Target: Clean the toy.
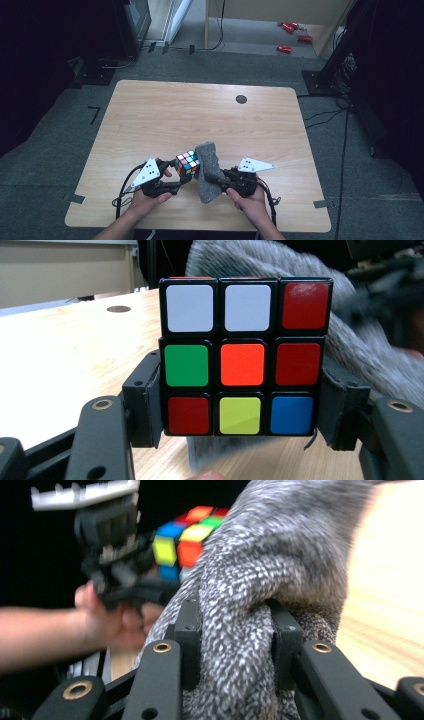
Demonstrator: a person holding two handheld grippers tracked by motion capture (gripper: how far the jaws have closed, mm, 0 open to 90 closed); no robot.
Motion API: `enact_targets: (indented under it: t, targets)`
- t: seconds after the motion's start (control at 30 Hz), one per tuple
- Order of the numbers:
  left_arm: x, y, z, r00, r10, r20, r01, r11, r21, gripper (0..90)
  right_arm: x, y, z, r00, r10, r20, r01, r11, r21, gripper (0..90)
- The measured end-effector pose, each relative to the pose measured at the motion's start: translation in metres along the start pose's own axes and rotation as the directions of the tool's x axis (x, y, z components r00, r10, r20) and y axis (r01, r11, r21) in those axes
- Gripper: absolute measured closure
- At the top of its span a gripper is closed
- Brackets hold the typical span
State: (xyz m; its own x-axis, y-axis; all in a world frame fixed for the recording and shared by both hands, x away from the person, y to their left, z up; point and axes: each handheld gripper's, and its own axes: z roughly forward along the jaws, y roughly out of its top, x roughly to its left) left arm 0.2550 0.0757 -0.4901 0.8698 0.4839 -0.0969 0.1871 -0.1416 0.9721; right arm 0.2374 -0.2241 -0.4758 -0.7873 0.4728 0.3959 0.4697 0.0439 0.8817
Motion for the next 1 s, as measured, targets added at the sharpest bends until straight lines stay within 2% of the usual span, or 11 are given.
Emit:
enact_targets:
  t: [0.07,0.17,0.33,0.43,0.47,0.57,0.6,0.83,0.87,0.93,1.0]
  targets:
    - [0.001,0.000,-0.002,1.0000,-0.001,-0.005,0.001,1.0000,-0.005,34.7,0.004,-0.002,0.004,0.9993,-0.037,0.008,0.037,0.999,0.025,66.7]
    - [0.004,0.002,-0.004,0.9999,-0.009,-0.014,0.009,0.9998,-0.019,34.7,0.004,0.001,-0.001,0.9979,-0.059,0.027,0.059,0.998,0.001,66.7]
    - [0.009,0.002,-0.008,0.9993,-0.028,-0.026,0.027,0.9992,-0.030,34.7,-0.007,0.007,-0.020,0.9870,-0.021,0.159,0.032,0.997,-0.070,66.6]
    - [0.011,0.003,-0.008,0.9990,-0.036,-0.028,0.035,0.9989,-0.032,34.7,-0.020,0.005,-0.027,0.9573,-0.006,0.289,0.023,0.998,-0.058,66.4]
    - [0.012,0.003,-0.008,0.9989,-0.037,-0.028,0.036,0.9988,-0.033,34.8,-0.026,0.004,-0.030,0.9419,0.011,0.336,0.010,0.998,-0.061,66.4]
    - [0.012,0.002,-0.008,0.9989,-0.037,-0.027,0.036,0.9989,-0.029,34.7,-0.038,0.001,-0.037,0.9121,0.066,0.405,-0.035,0.996,-0.082,65.6]
    - [0.012,0.002,-0.008,0.9989,-0.037,-0.027,0.036,0.9989,-0.028,34.7,-0.043,0.000,-0.039,0.8945,0.076,0.441,-0.045,0.996,-0.081,64.9]
    - [0.017,0.000,-0.005,0.9977,-0.062,-0.027,0.062,0.9981,0.003,34.8,-0.065,-0.010,-0.043,0.8217,0.089,0.563,-0.089,0.996,-0.027,62.9]
    - [0.018,-0.001,-0.004,0.9974,-0.066,-0.029,0.066,0.9978,0.004,34.8,-0.068,-0.011,-0.043,0.8135,0.089,0.575,-0.099,0.995,-0.014,61.5]
    - [0.019,-0.001,-0.004,0.9971,-0.069,-0.030,0.069,0.9976,0.006,34.7,-0.070,-0.012,-0.041,0.8094,0.093,0.580,-0.116,0.993,0.002,57.2]
    - [0.020,-0.001,-0.004,0.9970,-0.070,-0.033,0.070,0.9975,0.009,34.7,-0.071,-0.013,-0.040,0.8173,0.091,0.569,-0.116,0.993,0.008,48.4]
